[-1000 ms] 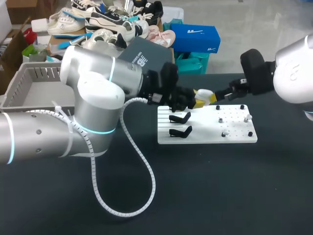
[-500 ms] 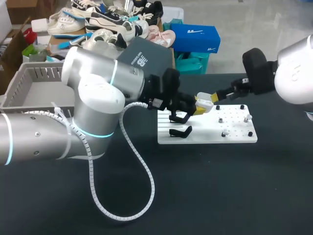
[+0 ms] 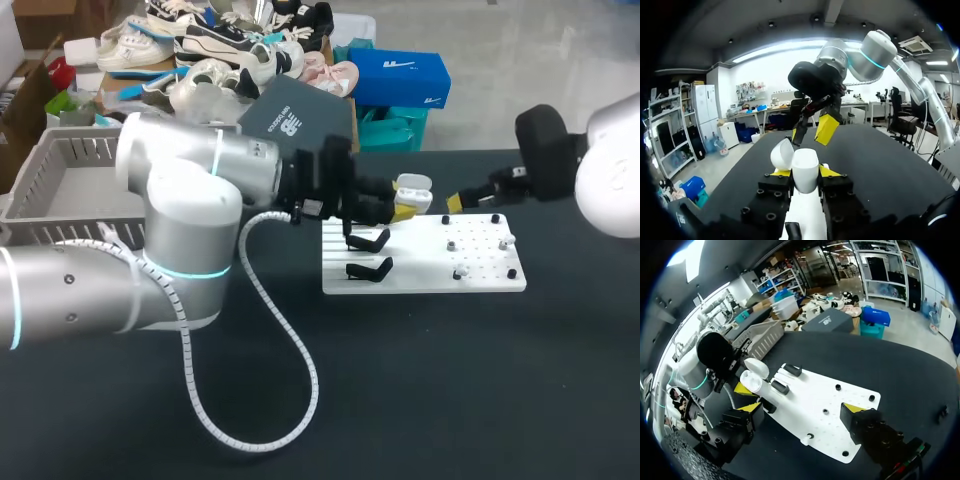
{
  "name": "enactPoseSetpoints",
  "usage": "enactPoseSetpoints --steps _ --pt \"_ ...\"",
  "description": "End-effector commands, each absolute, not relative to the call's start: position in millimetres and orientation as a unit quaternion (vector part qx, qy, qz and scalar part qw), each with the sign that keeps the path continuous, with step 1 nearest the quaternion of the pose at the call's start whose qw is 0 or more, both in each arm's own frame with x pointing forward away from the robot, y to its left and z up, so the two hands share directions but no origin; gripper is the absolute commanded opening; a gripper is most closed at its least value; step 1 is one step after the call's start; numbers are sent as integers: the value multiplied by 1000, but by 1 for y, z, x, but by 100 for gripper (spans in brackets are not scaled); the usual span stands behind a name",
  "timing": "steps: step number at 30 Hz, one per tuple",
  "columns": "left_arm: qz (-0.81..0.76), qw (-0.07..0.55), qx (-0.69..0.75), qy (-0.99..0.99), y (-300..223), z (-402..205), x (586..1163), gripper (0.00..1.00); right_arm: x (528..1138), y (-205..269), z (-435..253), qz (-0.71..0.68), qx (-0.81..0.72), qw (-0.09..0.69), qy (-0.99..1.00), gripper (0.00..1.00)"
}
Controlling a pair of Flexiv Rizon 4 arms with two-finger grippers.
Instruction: Pick up each earbud case from the left stands, insert the matching earbuds, close the lid, and place the case in the box.
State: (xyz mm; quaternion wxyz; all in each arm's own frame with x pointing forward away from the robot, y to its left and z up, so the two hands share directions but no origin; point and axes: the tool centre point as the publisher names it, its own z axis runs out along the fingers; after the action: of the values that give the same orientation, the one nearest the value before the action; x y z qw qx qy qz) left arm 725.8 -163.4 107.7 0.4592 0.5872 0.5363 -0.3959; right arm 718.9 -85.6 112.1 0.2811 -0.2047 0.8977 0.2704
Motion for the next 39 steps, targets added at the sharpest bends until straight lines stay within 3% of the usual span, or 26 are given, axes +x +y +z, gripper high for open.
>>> enactPoseSetpoints --steps 1,10,39 --pt "-406 510 563 509 -166 111 721 0 705 -94 115 248 -197 284 905 100" --pt "-412 540 536 501 -180 110 724 0 696 -115 121 215 -202 266 918 100" --pt "-397 527 558 504 -182 105 726 0 693 -131 116 176 -219 264 923 100"
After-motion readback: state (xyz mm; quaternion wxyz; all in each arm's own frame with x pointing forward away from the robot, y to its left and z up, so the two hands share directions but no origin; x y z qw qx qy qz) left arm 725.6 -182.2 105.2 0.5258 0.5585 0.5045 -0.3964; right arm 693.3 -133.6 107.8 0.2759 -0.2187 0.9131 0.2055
